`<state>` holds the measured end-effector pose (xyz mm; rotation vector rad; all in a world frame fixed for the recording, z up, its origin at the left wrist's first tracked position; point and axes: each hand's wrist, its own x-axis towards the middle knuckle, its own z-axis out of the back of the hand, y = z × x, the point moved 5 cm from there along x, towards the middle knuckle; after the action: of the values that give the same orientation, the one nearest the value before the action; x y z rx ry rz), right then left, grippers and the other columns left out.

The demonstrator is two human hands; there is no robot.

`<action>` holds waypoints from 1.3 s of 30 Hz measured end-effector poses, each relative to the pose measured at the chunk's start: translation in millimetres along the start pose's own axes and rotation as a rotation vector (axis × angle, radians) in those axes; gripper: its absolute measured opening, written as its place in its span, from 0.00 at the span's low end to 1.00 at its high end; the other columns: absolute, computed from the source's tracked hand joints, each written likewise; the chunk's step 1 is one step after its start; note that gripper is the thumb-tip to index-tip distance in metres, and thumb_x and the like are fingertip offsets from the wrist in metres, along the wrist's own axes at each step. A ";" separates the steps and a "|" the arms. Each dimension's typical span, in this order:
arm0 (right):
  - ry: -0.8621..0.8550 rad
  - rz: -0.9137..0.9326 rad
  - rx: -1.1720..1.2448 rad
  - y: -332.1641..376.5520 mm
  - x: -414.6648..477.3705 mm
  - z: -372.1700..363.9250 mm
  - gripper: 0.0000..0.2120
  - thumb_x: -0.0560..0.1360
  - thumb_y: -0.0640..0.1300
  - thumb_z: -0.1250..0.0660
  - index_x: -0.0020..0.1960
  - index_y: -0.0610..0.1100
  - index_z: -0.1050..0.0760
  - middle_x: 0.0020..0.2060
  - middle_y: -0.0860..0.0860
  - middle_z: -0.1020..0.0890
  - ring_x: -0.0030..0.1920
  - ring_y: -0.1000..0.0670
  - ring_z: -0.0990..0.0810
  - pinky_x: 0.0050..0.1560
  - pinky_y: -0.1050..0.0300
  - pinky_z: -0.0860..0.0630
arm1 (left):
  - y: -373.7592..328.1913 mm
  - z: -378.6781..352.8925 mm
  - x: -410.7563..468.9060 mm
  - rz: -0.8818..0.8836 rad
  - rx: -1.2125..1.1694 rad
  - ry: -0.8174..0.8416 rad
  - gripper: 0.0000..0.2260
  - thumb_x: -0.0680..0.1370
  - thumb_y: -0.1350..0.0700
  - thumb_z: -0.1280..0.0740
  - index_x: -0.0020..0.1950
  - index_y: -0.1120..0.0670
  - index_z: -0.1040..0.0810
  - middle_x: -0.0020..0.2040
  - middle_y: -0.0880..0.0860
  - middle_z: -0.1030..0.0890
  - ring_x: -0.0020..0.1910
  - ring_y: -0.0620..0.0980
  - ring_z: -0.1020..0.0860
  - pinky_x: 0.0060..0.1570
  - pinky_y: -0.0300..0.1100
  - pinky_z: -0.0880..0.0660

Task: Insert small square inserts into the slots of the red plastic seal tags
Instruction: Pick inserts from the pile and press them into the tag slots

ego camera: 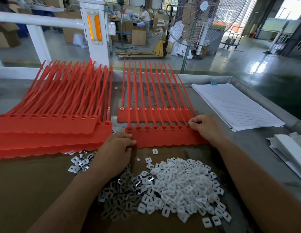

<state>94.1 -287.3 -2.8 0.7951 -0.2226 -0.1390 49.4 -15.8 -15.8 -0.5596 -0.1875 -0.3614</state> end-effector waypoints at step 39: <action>0.206 0.151 -0.074 55.8 -42.5 -13.4 0.02 0.72 0.45 0.30 0.43 0.51 0.22 0.38 0.62 0.23 0.41 0.64 0.26 0.41 0.71 0.33 | -4.0 2.0 -0.8 -0.023 0.020 -0.009 0.14 0.77 0.60 0.40 0.62 0.52 0.24 0.66 0.47 0.29 0.66 0.45 0.36 0.60 0.30 0.47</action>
<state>58.5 -230.7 22.2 0.7105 -0.0814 0.0764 46.9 -17.7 -12.4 -0.5401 -0.2066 -0.3794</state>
